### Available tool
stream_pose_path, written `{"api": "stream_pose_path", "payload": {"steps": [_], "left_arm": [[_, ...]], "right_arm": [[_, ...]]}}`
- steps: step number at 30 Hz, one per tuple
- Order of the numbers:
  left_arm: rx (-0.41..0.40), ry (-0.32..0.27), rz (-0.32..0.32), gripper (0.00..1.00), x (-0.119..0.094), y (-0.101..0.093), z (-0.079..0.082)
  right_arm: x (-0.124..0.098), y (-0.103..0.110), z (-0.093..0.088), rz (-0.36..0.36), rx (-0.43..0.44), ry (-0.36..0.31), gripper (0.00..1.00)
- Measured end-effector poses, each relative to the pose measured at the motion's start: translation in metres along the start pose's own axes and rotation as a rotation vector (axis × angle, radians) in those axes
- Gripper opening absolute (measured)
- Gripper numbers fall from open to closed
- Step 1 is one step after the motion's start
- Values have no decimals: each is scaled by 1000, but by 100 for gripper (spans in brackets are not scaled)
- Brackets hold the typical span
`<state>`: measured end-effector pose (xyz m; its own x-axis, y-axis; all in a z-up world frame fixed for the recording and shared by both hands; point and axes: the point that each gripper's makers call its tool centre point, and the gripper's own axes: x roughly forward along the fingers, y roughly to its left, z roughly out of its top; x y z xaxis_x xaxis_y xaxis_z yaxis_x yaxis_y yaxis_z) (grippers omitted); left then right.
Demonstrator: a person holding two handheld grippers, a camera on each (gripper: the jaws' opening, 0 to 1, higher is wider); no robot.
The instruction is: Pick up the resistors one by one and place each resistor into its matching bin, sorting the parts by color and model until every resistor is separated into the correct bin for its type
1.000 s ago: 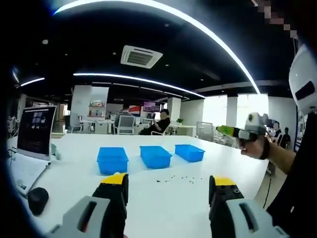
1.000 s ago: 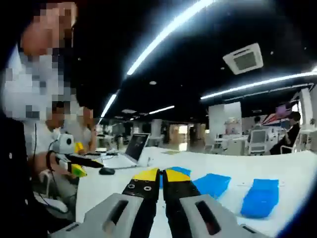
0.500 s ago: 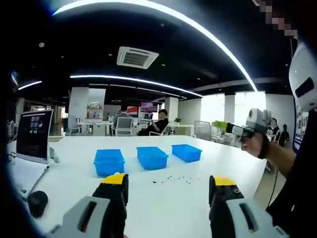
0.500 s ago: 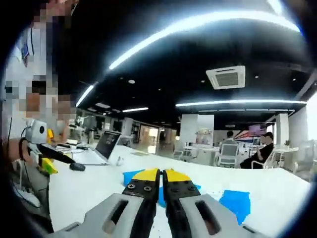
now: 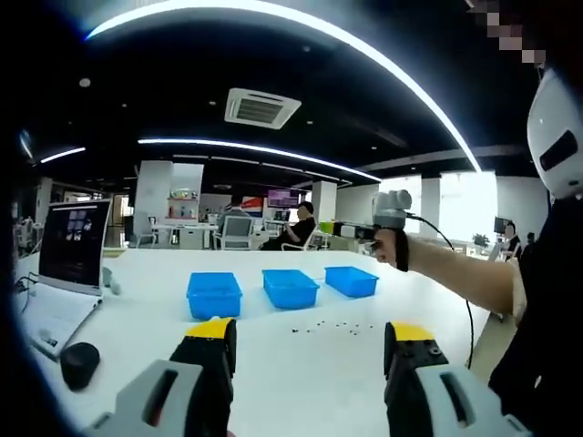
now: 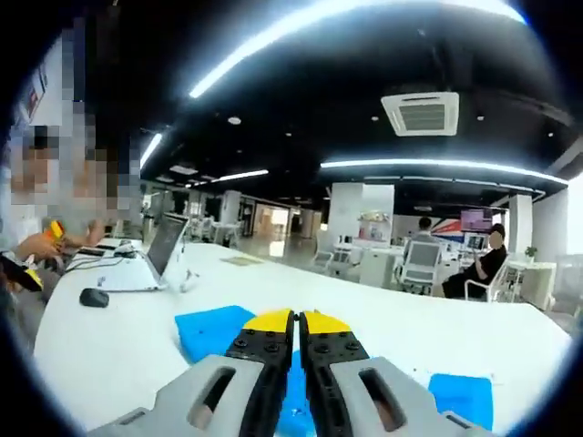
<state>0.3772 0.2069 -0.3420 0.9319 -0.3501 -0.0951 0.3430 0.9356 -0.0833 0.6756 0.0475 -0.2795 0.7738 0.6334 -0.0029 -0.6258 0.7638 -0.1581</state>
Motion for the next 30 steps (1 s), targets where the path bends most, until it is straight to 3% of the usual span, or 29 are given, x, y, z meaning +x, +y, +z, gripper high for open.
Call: {"api": "stream_pose_path", "payload": {"steps": [7,13,16,24,30], "left_arm": [[4,3,5,67,-3,1,-1],[1,1,15,67,-5,3,-2],[5,1,15,67,-6,2,-1],[6,0,9,67,-5,1,-1],[9,-4,1,67,-2,0,0]], "right_arm": [[45,-26,-16,-26,-3,59,6],[50,-21,-24,-29,-20,85,8],[48,-17,-30,-29,-41,91,27],[26,-11,-28,4,-15,87,31],[-17,2,-23,55,-4,67,32]]}}
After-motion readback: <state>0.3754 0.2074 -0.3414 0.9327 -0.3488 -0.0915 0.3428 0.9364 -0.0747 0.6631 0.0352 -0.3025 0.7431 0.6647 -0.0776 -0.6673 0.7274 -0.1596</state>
